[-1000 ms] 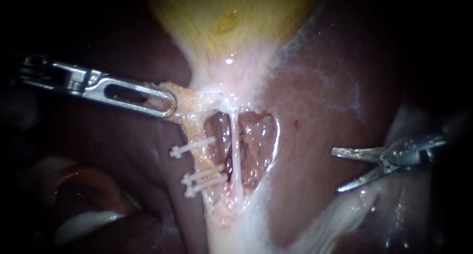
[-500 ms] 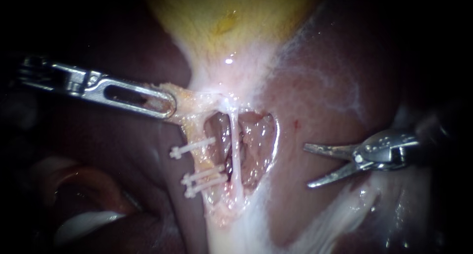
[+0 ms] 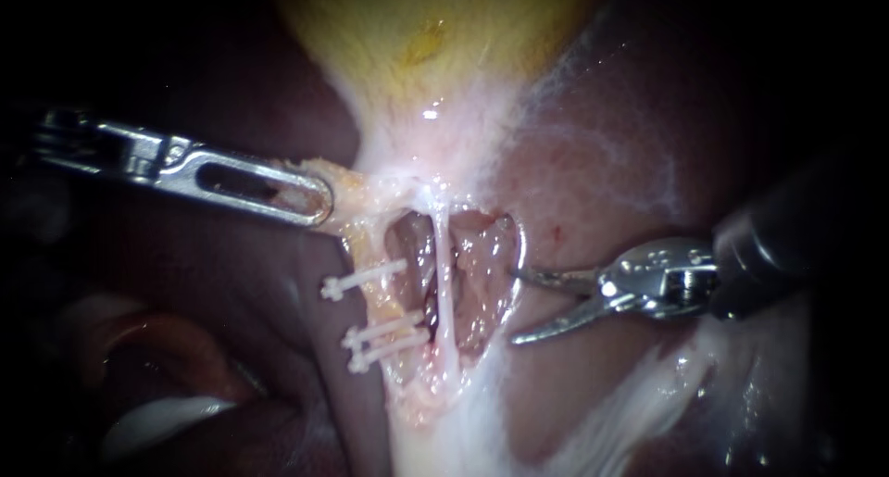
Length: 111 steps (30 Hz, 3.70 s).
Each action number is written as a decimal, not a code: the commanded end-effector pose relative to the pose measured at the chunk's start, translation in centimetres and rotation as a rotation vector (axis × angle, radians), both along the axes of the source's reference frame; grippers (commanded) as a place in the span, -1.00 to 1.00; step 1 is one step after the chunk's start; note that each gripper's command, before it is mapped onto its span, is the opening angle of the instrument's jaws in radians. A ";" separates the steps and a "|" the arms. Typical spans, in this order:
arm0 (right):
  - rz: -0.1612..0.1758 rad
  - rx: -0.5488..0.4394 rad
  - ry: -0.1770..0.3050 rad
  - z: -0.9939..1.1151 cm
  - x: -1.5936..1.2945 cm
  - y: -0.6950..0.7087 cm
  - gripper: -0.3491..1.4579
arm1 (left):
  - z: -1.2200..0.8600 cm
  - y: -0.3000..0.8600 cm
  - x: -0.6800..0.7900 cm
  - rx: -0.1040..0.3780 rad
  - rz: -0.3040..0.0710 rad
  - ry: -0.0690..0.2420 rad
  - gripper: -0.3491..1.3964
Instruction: Go to the cutting position left tube
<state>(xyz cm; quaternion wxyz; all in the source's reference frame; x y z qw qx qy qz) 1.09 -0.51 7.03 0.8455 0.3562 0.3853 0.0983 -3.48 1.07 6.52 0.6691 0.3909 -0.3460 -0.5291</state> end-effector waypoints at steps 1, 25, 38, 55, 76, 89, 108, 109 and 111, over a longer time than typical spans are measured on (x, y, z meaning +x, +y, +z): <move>-0.001 0.010 -0.003 0.01 0.03 0.01 0.86 | 0.00 0.00 0.00 0.000 0.000 0.000 -1.00; -0.028 0.121 0.004 0.17 0.40 -0.07 0.80 | 0.00 0.00 -0.01 0.000 0.000 0.001 -1.00; -0.024 0.123 -0.001 0.36 0.60 -0.11 0.80 | 0.00 0.00 -0.01 0.000 -0.001 0.001 -1.00; -0.043 0.142 -0.004 0.50 0.91 -0.09 0.80 | -0.03 -0.02 -0.01 0.000 -0.002 0.001 -1.00; -0.047 0.250 0.066 0.50 1.25 -0.09 0.77 | -0.04 -0.02 -0.02 0.000 -0.002 0.001 -1.00; -0.032 0.295 0.100 0.68 1.54 -0.17 0.77 | -0.04 -0.02 -0.02 0.000 -0.002 0.001 -1.00; 0.059 0.363 0.153 0.75 1.74 -0.10 0.75 | -0.04 -0.02 -0.02 0.000 -0.002 0.002 -1.00; 0.059 0.363 0.153 0.75 1.74 -0.10 0.75 | -0.04 -0.02 -0.02 0.000 -0.002 0.002 -1.00; 0.059 0.363 0.153 0.75 1.74 -0.11 0.75 | -0.04 -0.02 -0.02 0.000 -0.002 0.001 -1.00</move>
